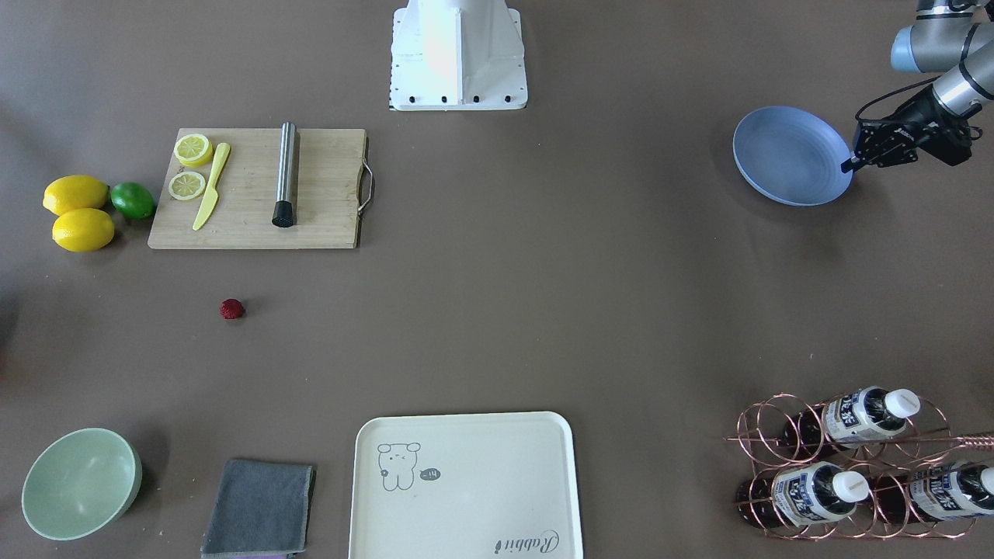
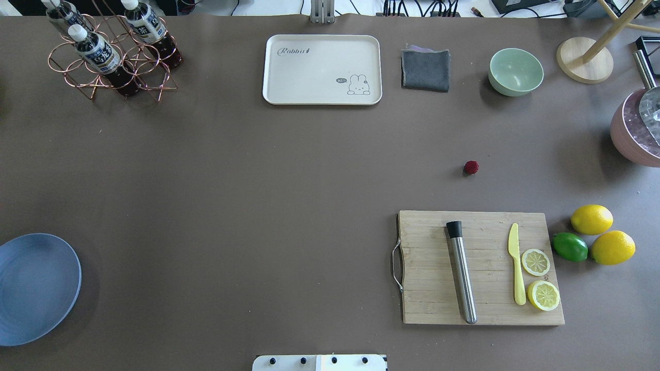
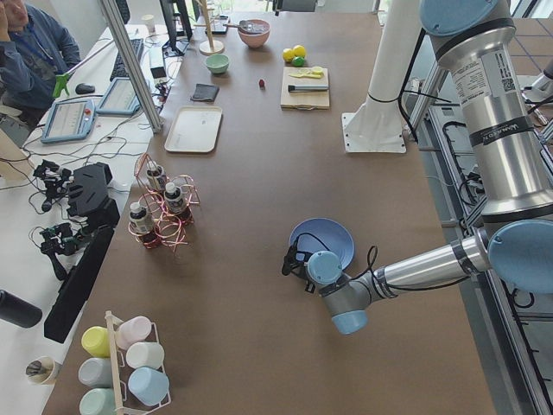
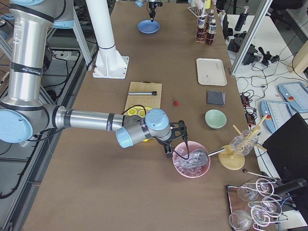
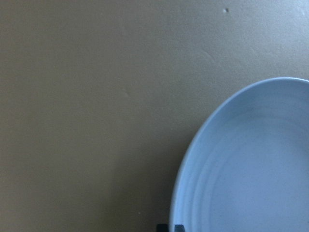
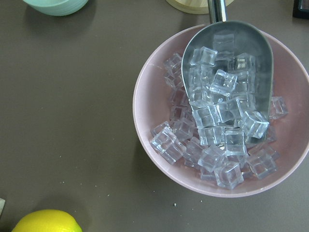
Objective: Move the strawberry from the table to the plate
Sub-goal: 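Push the blue plate with the left gripper toward the table center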
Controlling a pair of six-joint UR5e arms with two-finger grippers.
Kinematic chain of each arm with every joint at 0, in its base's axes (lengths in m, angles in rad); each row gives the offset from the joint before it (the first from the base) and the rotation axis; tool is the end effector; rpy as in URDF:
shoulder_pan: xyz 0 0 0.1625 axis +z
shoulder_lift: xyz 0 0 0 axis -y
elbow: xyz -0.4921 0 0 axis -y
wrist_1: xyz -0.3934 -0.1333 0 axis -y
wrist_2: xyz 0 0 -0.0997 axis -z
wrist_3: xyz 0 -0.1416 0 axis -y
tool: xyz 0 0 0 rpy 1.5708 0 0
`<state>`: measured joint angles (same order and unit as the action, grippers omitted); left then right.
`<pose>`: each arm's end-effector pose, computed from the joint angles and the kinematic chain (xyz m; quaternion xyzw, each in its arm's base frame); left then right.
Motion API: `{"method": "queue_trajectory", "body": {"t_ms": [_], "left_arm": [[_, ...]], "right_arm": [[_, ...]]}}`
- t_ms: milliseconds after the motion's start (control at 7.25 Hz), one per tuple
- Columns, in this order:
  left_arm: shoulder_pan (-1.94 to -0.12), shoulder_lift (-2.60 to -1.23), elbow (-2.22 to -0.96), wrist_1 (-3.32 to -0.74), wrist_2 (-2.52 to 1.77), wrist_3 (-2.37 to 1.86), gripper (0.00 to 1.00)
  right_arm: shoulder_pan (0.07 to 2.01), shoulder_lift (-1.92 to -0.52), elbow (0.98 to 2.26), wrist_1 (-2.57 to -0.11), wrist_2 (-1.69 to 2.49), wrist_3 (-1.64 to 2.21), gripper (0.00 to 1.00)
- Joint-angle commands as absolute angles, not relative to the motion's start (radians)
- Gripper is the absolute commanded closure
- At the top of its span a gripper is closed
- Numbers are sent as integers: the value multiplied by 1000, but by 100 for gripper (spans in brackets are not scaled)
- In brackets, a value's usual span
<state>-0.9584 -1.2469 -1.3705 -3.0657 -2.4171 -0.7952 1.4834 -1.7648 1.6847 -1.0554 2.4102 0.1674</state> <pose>0.1603 -0.2756 0.7966 0.0893 0.5522 0.1172 0.8206 -0.0095 -0.4284 0.7206 0.1450 -0.4197 -0.0523 0.8945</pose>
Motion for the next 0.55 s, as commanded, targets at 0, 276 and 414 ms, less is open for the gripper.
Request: {"method": "queue_trajectory", "body": {"t_ms": [0,276,414], "left_arm": [[-969,-1320,-1431,-3059,-2479,-981,100],[-966,-1473,-1453,-2981,-2474,-1100,100],[-965,-1573,-1453,-2877,-2468,-1100,100]], "right_arm": [[1483,-1769,1684,-1055,2411,169,0],[1483,-1775,1684,-1057,2410,170,0],[1483,-1775,1677,-1057,2413,170,0]]}}
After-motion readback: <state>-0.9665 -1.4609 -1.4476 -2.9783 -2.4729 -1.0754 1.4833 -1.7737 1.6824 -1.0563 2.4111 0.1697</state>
